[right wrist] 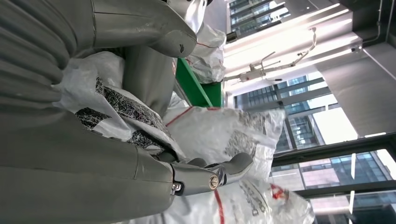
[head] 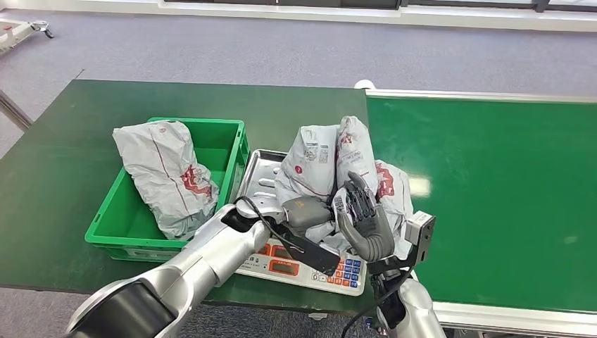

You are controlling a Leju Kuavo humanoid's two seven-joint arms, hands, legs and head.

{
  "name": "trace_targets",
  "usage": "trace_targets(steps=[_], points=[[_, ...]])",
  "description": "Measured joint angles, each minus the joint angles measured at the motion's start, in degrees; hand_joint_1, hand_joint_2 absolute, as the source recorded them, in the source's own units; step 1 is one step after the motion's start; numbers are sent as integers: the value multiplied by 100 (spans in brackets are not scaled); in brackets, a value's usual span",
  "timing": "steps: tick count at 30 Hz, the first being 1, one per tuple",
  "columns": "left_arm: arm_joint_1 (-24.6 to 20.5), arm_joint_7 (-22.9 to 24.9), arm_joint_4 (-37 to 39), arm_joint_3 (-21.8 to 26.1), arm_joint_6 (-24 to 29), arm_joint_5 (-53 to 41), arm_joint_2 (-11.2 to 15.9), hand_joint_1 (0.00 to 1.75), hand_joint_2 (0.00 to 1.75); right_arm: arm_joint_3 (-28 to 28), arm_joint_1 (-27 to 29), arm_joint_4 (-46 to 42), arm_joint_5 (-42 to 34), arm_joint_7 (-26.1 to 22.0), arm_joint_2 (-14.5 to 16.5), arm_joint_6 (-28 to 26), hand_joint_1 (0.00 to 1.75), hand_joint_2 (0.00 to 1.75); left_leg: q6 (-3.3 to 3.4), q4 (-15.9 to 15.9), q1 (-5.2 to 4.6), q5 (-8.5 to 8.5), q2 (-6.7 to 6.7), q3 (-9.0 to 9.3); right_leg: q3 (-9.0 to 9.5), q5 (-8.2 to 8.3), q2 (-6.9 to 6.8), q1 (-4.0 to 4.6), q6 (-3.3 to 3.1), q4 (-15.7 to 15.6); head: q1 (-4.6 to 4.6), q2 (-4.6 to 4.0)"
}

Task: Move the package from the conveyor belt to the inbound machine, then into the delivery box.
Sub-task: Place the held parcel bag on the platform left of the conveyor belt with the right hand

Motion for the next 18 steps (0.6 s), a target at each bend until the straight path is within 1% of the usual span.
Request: trace_targets(steps=[13,15,18], points=[[-77,28,151,-81,91,41,-55,175,175,-2,39,-76,11,19,0,-1,0,175,17,1,-4,19,-8,-5,3,15,-12,-11,15,0,1,0],[-79,32,156,-91,230,63,-57,175,175,-8,45,-85,21,25,0,-1,0,175,17,1,-4,20,-9,-6,3,15,-12,-11,16,0,1,0],[-86,37,163,-110,611,149,-57,175,175,-34,76,-130,59,51,1,3,0,175,16,1,-5,27,-12,-12,-3,16,-14,-11,16,0,1,0]])
